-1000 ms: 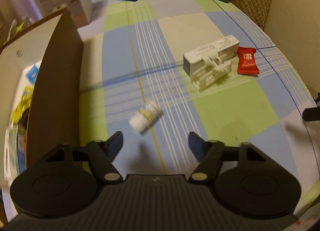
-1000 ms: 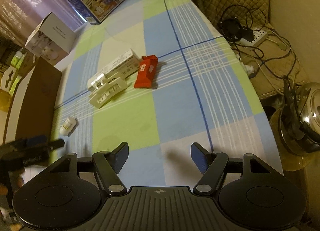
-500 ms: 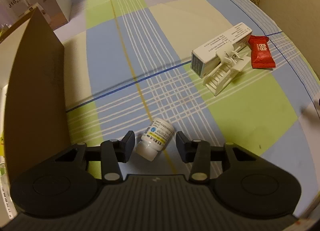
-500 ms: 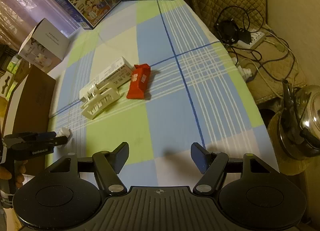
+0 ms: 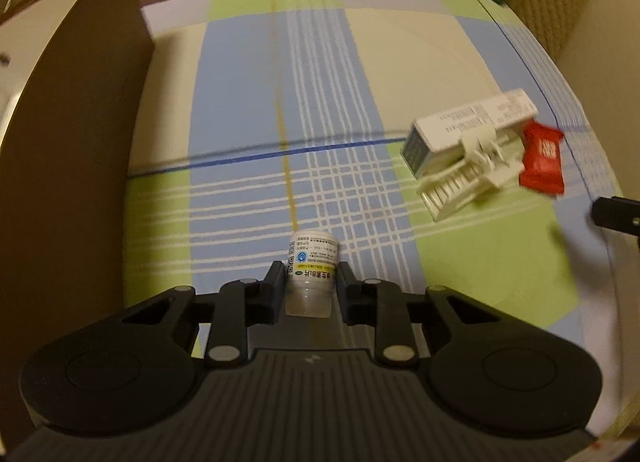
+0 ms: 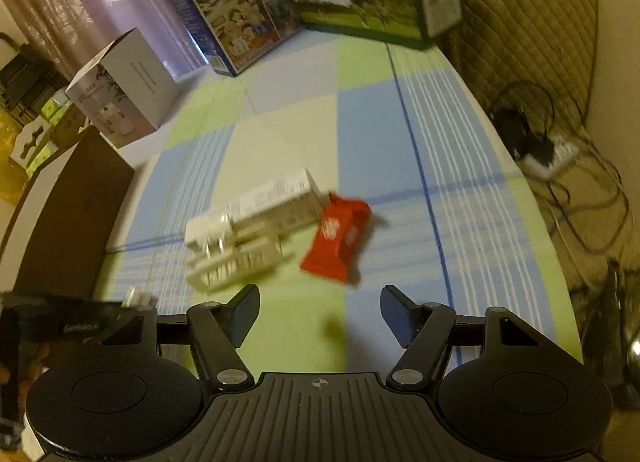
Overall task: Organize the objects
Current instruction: 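Grasp the white pill bottle with the left tool, then grasp the red candy with the right tool and lift it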
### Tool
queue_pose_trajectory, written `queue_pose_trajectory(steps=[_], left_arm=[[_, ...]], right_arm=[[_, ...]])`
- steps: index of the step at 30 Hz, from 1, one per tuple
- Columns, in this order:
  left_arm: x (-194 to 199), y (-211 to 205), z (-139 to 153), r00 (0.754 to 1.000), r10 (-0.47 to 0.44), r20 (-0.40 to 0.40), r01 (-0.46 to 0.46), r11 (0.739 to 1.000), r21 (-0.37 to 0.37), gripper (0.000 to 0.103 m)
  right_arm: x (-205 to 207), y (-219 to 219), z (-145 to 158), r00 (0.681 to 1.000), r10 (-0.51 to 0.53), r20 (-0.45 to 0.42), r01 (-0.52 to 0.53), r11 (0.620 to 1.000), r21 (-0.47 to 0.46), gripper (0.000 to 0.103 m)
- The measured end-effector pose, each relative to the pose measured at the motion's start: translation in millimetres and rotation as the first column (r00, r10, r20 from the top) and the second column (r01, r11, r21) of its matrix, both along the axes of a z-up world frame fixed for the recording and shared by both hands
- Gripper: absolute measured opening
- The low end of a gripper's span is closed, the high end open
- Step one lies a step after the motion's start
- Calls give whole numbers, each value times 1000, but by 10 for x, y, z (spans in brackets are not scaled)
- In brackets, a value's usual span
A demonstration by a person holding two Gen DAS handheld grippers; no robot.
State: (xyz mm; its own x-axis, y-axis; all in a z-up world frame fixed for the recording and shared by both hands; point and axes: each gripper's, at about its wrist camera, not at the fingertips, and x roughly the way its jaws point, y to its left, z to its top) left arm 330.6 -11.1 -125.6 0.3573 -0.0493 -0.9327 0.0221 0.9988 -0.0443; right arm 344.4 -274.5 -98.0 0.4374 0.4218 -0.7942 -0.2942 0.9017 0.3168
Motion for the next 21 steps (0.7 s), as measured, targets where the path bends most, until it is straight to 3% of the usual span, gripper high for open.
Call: queue_pose_trajectory(steps=[3,13,21], left_arm=[[11,31,-4,999,51,-2,-51,998,-25,22],[23,36,-21,997,82,3,-82,996,-35,22],[-24,-6,-51,996,87,-17,-88,995,-35,22]], right_arm=[[161,115,-83,1000,-7,23,8,1000,-21,53],[467,247,-364,999,-33,0,33,997,-73,29],[404,191,-360,1000,3,-27,-5,997,-71,23]])
